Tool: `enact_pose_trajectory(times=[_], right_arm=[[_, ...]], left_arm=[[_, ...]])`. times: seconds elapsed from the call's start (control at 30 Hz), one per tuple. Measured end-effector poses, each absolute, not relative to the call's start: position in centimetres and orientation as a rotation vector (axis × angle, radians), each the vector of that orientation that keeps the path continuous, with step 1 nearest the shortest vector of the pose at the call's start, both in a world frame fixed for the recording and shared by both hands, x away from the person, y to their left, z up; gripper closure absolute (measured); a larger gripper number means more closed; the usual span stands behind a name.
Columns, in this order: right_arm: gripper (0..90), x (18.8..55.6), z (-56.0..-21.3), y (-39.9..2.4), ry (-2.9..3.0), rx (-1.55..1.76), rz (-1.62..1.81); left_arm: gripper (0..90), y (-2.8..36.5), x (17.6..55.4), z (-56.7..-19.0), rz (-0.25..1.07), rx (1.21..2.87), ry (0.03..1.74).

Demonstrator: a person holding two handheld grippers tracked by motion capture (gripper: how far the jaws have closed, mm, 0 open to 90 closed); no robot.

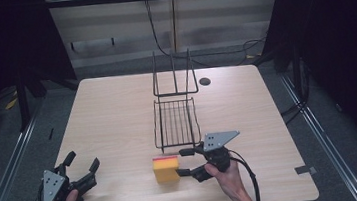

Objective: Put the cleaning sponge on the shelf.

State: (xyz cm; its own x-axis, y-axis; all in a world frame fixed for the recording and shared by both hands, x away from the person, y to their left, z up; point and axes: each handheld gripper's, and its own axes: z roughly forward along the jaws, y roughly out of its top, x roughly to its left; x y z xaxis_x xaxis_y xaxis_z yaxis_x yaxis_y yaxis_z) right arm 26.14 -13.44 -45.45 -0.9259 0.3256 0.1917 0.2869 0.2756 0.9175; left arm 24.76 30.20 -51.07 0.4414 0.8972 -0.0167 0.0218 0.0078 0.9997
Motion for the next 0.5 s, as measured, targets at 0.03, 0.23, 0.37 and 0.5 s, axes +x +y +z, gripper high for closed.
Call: enact_pose_trajectory(times=[0.03, 0.23, 0.37, 0.5], right_arm=[[33.2, 26.3, -45.4, -13.4, 2.480, 0.594, 1.776], [33.3, 26.7, -45.9, -12.9, 2.505, 0.565, 1.791], [35.9, 27.1, -46.0, -12.4, 2.509, 0.533, 1.794], [39.1, 27.4, -46.3, -12.2, 2.508, 0.517, 1.819]], left_arm=[[15.6, 30.2, 24.8, -51.1, 0.848, 1.397, 0.885], [15.6, 30.2, 24.8, -51.1, 0.848, 1.397, 0.885], [15.6, 30.2, 24.8, -51.1, 0.848, 1.396, 0.885], [15.6, 30.2, 24.8, -51.1, 0.848, 1.397, 0.885]])
